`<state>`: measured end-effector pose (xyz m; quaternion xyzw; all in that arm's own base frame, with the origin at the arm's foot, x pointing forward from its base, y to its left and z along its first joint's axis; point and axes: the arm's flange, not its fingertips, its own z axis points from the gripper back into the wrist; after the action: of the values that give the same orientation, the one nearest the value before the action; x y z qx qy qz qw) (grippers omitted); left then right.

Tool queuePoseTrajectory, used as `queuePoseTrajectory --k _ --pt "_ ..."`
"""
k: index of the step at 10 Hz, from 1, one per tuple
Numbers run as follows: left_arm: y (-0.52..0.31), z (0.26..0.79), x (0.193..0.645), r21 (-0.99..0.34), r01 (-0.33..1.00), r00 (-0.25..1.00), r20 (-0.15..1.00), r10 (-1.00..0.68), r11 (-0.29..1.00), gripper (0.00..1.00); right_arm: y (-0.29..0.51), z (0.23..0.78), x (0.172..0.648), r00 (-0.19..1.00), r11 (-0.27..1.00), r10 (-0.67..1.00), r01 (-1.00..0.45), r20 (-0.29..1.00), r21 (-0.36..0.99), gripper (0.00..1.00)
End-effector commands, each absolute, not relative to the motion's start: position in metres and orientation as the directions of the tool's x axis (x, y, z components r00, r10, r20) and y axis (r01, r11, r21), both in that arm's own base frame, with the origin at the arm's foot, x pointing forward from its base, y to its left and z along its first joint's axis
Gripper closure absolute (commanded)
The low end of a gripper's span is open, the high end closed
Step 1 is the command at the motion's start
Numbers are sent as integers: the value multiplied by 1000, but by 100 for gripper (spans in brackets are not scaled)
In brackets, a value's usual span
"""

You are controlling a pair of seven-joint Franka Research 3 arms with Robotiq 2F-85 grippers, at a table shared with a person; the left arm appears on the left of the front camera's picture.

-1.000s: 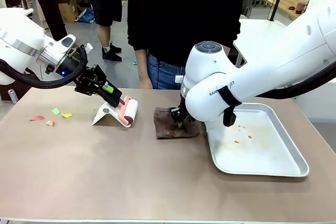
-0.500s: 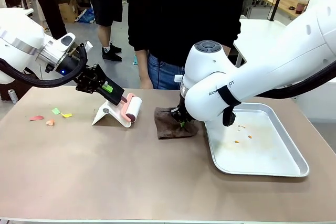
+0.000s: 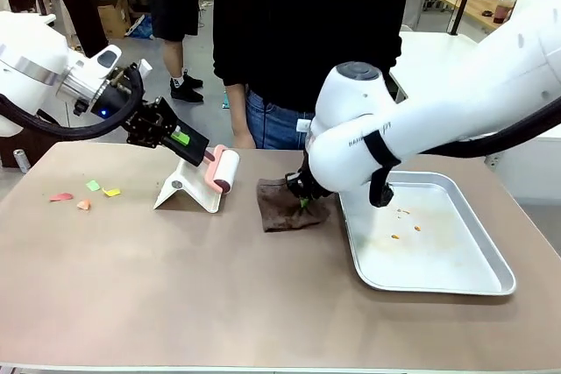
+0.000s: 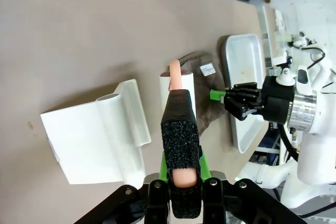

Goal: Clean the surface of the table.
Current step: Hold the Lint Roller with your left hand and the towel with your right hand.

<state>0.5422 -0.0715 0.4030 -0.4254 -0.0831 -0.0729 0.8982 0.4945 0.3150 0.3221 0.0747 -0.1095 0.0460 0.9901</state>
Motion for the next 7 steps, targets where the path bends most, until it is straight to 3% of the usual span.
queuePoseTrajectory --k 1,5,7 --pt "-63 423 523 -784 213 968 252 -14 583 100 274 368 489 976 943 41 -108 213 314 100" --pt "-12 475 495 -844 147 986 165 -11 517 100 204 432 462 980 846 58 -148 188 512 100" --pt "40 492 467 -885 70 996 90 22 461 100 132 457 421 987 748 48 -138 155 649 100"
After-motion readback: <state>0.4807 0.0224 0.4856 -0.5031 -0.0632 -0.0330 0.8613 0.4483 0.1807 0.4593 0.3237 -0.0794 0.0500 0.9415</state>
